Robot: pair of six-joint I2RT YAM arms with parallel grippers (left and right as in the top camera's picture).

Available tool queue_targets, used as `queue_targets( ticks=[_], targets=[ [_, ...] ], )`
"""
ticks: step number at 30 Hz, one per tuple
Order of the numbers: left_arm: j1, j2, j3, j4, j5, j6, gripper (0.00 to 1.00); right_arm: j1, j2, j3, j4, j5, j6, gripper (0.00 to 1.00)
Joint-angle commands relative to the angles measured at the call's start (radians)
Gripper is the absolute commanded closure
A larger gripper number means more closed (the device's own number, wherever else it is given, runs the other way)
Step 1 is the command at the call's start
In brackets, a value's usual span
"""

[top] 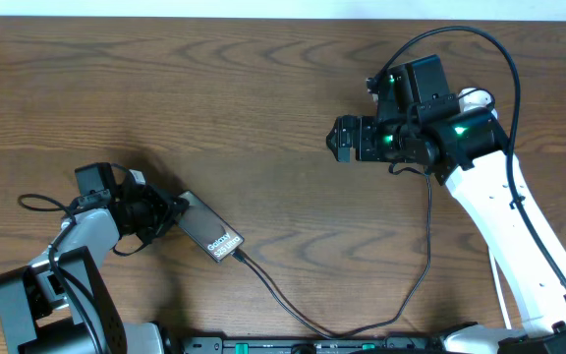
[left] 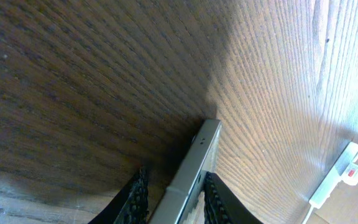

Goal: Plug charger to phone and switch on socket
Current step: 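Lower the phone flat onto the table with the left gripper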

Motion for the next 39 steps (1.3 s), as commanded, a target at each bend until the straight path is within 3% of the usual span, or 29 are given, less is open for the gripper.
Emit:
queue_targets(
  ticks=[1,24,26,30,39],
  targets=[
    [-0.003,0.000,-0.005,-0.018,-0.022,0.006,0.73,0.005,-0.006,0.005,-0.002,0.000,0.002,0.01],
    [-0.003,0.000,-0.005,-0.028,-0.022,0.012,0.67,0.005,-0.006,0.005,-0.002,0.000,0.002,0.01],
    [-0.002,0.000,-0.005,-0.027,-0.022,0.028,0.48,0.005,-0.006,0.005,-0.002,0.000,0.002,0.01],
    [0.000,-0.002,0.006,-0.024,-0.021,0.055,0.21,0.005,-0.006,0.005,-0.005,0.000,0.002,0.01],
    [-0.001,-0.108,0.059,-0.082,-0.018,0.107,0.13,0.005,-0.006,0.005,-0.008,0.002,0.002,0.01]
  ],
)
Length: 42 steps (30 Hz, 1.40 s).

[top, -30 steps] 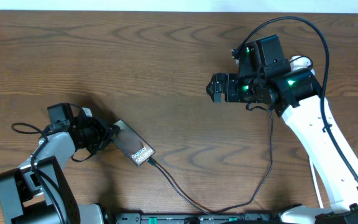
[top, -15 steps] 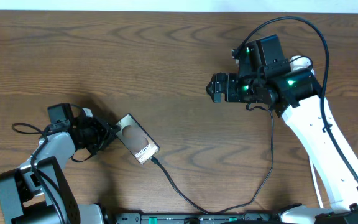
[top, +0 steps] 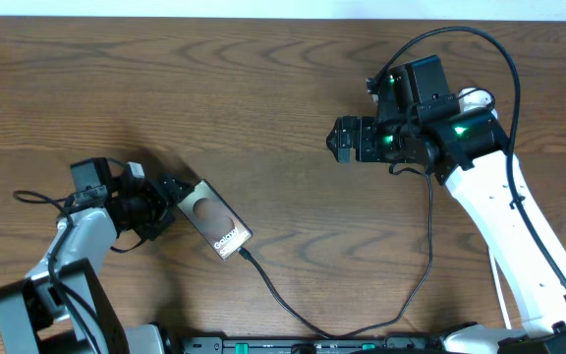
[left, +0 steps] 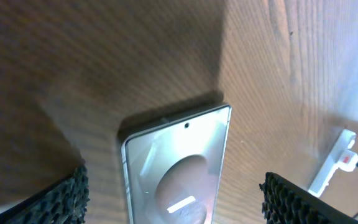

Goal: Plug charger to phone and switch on socket
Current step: 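Lower the phone flat onto the table with the left gripper, then move the right gripper to the power strip's orange switch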

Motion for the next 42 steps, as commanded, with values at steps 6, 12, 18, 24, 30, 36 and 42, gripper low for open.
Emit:
queue_targets(
  ticks=[6,12,18,24,30,36,42],
  targets=[
    [-0.022,-0.185,0.158,-0.225,-0.080,0.169,0.12,0.005,-0.006,0.005,-0.001,0.002,0.002,0.01],
    [-0.167,-0.252,0.416,-0.470,-0.338,0.228,0.12,0.005,-0.006,0.005,-0.002,0.002,0.002,0.01],
    [-0.344,-0.253,0.570,-0.546,-0.434,0.227,0.12,0.001,-0.006,0.005,-0.025,0.008,0.002,0.01],
    [-0.540,-0.253,0.589,-0.554,-0.618,0.227,0.12,-0.070,-0.006,0.008,-0.037,-0.011,0.001,0.01],
    [-0.688,-0.253,0.589,-0.563,-0.791,0.222,0.12,-0.279,-0.006,0.085,-0.116,-0.199,-0.148,0.01],
    [-0.726,-0.253,0.589,-0.561,-0.794,0.219,0.12,-0.542,-0.006,0.246,-0.268,-0.239,-0.297,0.01],
    [-0.726,-0.253,0.589,-0.569,-0.791,0.219,0.12,-0.772,-0.006,0.293,-0.288,-0.227,-0.351,0.01]
  ],
)
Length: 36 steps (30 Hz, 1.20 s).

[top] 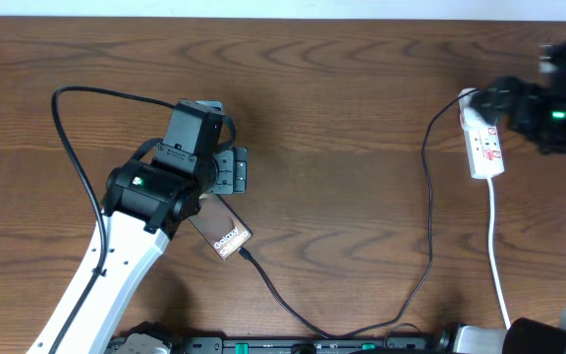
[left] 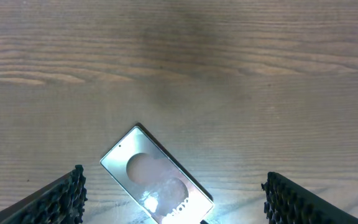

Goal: Plug charger to phone and switch on socket
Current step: 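Move the right gripper to the power strip's orange switch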

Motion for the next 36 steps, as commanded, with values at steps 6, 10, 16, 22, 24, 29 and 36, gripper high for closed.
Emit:
queue_targets(
  ticks=[6,10,16,22,24,29,36],
  targets=[
    [-0.005,-0.002,0.018,-0.022,-0.027,0.010,0.12,-0.201,-0.005,-0.010,-0.013,0.112,-0.064,0.01],
    [-0.005,-0.002,0.018,-0.027,-0.027,0.010,0.12,-0.217,-0.003,-0.054,-0.013,0.102,-0.126,0.01],
    [-0.005,0.000,0.016,-0.030,-0.027,0.010,0.12,-0.215,0.090,-0.079,-0.013,0.000,-0.219,0.01],
    [-0.005,0.000,0.016,-0.030,-0.027,0.010,0.12,-0.215,0.275,-0.063,0.044,-0.084,-0.245,0.01],
    [-0.005,0.000,0.016,-0.029,-0.027,0.010,0.12,-0.215,0.366,-0.031,0.068,-0.137,-0.252,0.01],
    [-0.005,0.000,0.016,-0.029,-0.027,0.010,0.12,-0.214,0.491,0.035,0.100,-0.189,-0.301,0.01],
    [-0.005,0.000,0.016,-0.029,-0.027,0.010,0.12,-0.195,0.580,0.054,0.227,-0.209,-0.376,0.01]
  ],
)
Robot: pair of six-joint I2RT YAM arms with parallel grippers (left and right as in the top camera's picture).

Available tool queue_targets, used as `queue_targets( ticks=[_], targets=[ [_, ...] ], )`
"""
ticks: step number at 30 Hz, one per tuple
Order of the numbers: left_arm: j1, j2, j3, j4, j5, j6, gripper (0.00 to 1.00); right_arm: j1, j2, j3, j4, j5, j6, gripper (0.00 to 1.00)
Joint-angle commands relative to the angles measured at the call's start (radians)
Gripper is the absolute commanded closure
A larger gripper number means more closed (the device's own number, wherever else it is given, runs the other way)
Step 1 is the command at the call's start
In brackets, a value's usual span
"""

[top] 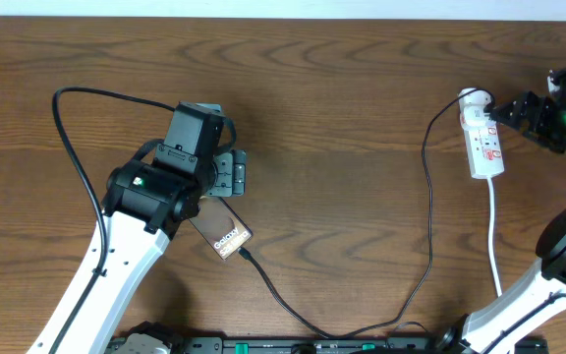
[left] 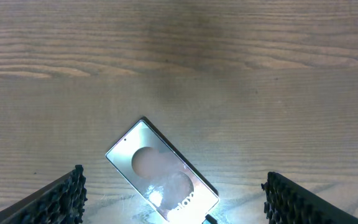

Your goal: Plug charger to phone and switch on socket

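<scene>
The phone (left: 161, 169) lies flat and face up on the wooden table, its screen glaring, with the black charger plug (left: 209, 219) in its near end. My left gripper (left: 173, 186) hangs open above it, fingers wide on either side and touching nothing. In the overhead view the left gripper (top: 227, 177) covers part of the phone (top: 224, 236). The black cable (top: 427, 226) runs from the phone to the white power strip (top: 481, 146) at the far right. My right gripper (top: 507, 110) sits just right of the strip's top end and looks shut and narrow.
The cable (top: 293, 313) loops along the table's front edge before rising to the strip. The strip's own white lead (top: 494, 246) trails toward the front. A black cable of the left arm (top: 67, 128) arcs over the table's left side.
My right gripper has shifted a little to the right, from over the strip's top end to just beside it. The left arm and the phone have barely changed.
First my left gripper held the plugged-in phone on its edge at the table's left while the right gripper hovered mid-table. Then the left gripper was open and the phone lay flat. Later the left arm stood above the phone and the right gripper was at the strip, where it stays.
</scene>
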Motion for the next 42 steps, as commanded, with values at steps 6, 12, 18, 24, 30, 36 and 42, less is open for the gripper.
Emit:
queue_targets(
  ticks=[6,12,18,24,30,36,42],
  targets=[
    [-0.002,0.001,0.014,-0.006,-0.012,0.010,0.12,0.056,0.071,0.023,0.106,-0.051,-0.067,0.01],
    [-0.002,0.001,0.014,-0.005,-0.013,0.010,0.12,0.084,0.107,0.023,0.122,-0.046,-0.054,0.01],
    [-0.002,0.001,0.014,-0.006,-0.013,0.010,0.12,0.089,0.120,0.023,0.135,-0.019,-0.045,0.01],
    [-0.002,0.001,0.014,-0.005,-0.012,0.010,0.12,0.089,0.122,0.023,0.132,0.061,-0.045,0.01],
    [-0.002,0.001,0.014,-0.005,-0.012,0.010,0.12,0.089,0.124,0.023,0.134,0.061,-0.042,0.01],
    [-0.002,0.001,0.014,-0.005,-0.013,0.010,0.12,0.090,0.142,0.022,0.136,0.061,-0.023,0.01],
    [-0.002,0.001,0.014,-0.005,-0.012,0.010,0.12,0.092,0.176,0.021,0.133,0.010,-0.019,0.01]
  ],
)
